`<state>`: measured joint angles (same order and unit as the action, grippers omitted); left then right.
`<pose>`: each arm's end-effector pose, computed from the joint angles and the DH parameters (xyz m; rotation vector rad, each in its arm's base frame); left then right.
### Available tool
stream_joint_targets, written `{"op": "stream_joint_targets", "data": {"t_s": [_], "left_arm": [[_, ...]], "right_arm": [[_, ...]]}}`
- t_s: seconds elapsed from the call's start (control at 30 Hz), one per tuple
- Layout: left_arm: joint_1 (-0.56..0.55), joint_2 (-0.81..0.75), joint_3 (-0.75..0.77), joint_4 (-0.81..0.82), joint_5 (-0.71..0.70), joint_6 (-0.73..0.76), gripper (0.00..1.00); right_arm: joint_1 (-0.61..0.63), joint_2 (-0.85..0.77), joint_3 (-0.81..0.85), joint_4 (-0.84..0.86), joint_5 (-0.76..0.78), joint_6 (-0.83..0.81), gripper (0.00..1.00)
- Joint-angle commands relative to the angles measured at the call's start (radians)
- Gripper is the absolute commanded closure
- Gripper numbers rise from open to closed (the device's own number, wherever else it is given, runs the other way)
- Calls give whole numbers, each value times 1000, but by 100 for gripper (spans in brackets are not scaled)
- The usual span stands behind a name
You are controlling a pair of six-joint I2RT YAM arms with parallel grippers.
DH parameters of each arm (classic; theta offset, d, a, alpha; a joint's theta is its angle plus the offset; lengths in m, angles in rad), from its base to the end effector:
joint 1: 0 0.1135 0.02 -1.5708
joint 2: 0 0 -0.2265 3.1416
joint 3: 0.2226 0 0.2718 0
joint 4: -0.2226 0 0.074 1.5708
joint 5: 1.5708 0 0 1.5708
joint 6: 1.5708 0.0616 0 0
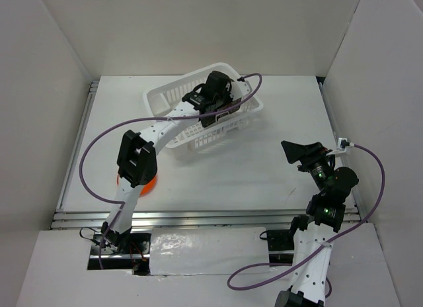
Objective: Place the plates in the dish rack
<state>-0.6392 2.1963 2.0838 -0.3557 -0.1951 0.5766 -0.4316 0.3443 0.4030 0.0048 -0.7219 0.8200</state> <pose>0.4427 -0.3142 0.2663 1.0589 1.7356 0.1594 0.1877 -0.0416 0.2730 0.3819 1.5382 0.8470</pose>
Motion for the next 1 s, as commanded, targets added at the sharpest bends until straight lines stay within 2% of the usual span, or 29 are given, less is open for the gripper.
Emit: {"op": "stream_joint_targets", "data": {"t_s": [0.0,0.07,0.1,0.23,0.5,0.87,0.93,0.97], "left_arm": [[15,6,65,115,-56,55,91],[15,8,68,109,-53,54,89],[15,8,68,109,-52,51,76],[18,8,67,107,-43,51,53],[23,16,75,104,-46,46,38],[24,-13,120,83,-60,-6,31],[24,-29,169,55,-64,-64,19],[24,-44,223,34,-60,-81,9]], "right_arm": [[4,-10,7,31,-7,-15,0],[4,-10,7,31,-8,-15,0],[4,-10,7,29,-8,-15,0],[4,-14,7,24,-5,-16,0],[4,-19,8,21,-5,-19,0],[2,-21,7,17,-5,-21,0],[2,-24,8,14,-5,-22,0],[4,-25,10,9,-4,-24,0]]}}
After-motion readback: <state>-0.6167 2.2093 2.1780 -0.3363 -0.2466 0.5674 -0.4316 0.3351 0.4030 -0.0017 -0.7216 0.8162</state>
